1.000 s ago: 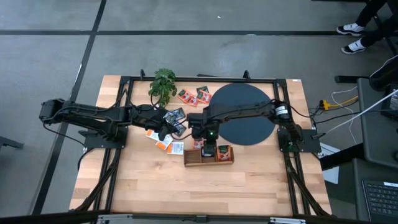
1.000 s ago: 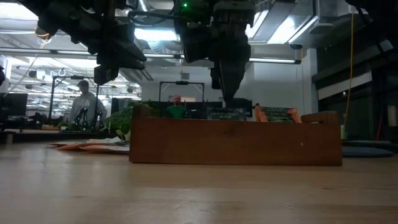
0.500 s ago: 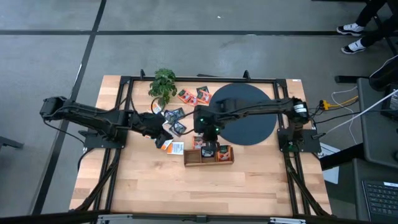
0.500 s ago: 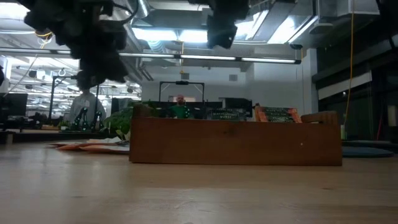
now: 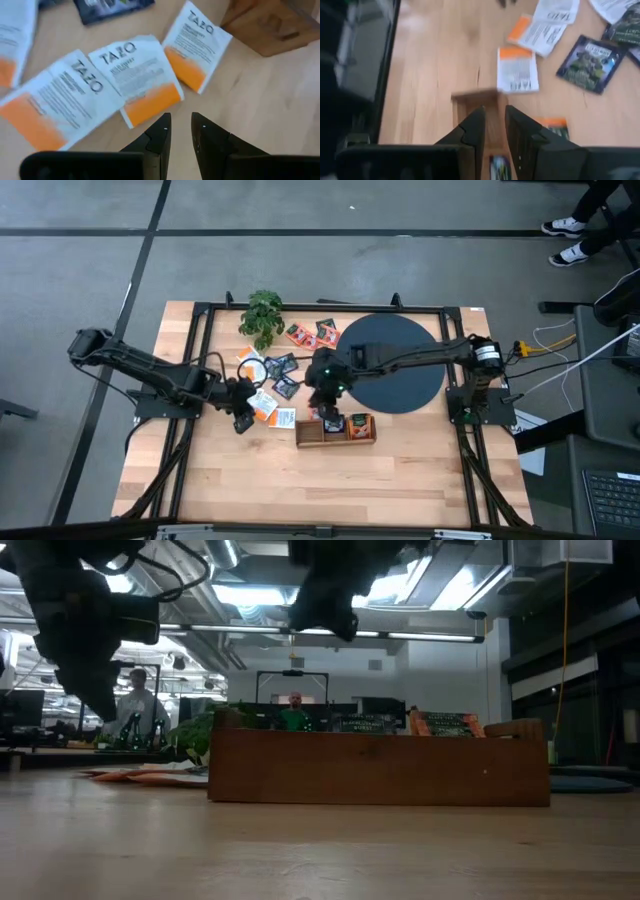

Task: Pick & Place Tea
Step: Put the white tea bag into the left section of the wooden organizer

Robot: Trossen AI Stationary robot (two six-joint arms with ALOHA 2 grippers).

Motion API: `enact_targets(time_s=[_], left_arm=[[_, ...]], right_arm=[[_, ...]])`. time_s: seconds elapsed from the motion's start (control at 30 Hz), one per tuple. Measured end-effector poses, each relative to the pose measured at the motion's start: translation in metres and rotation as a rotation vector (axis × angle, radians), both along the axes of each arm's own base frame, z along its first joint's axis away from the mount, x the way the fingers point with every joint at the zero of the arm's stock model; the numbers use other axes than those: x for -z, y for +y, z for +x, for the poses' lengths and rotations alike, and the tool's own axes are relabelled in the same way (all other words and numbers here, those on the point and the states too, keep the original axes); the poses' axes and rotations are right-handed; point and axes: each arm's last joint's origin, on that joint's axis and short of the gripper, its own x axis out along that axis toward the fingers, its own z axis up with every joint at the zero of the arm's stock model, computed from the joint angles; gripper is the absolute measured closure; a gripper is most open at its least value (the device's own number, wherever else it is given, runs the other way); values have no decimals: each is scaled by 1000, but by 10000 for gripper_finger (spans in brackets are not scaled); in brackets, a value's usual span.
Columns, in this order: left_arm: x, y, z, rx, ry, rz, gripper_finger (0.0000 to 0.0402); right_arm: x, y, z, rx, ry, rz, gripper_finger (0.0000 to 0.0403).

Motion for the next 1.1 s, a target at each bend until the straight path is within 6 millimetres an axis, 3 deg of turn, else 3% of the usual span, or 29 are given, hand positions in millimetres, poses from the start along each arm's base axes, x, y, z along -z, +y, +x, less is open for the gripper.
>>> enact_targets(time_s=[0.13, 0.43, 0.7, 0.9, 1.1], left_arm=[[12, -1, -4, -69, -7, 21, 329], [43, -2, -16, -195, -62, 41, 329], [58, -1, -19, -219, -55, 30, 329], [68, -5, -8, -222, -50, 11, 329], [78, -7, 2, -281, -62, -5, 330]], right_arm=[[10, -17, 7, 174, -87, 136, 325], [31, -48, 3, 442, -70, 352, 325], [40, -52, 7, 497, -30, 459, 325], [56, -51, 14, 494, 19, 534, 325], [60, -51, 15, 511, 32, 552, 325]])
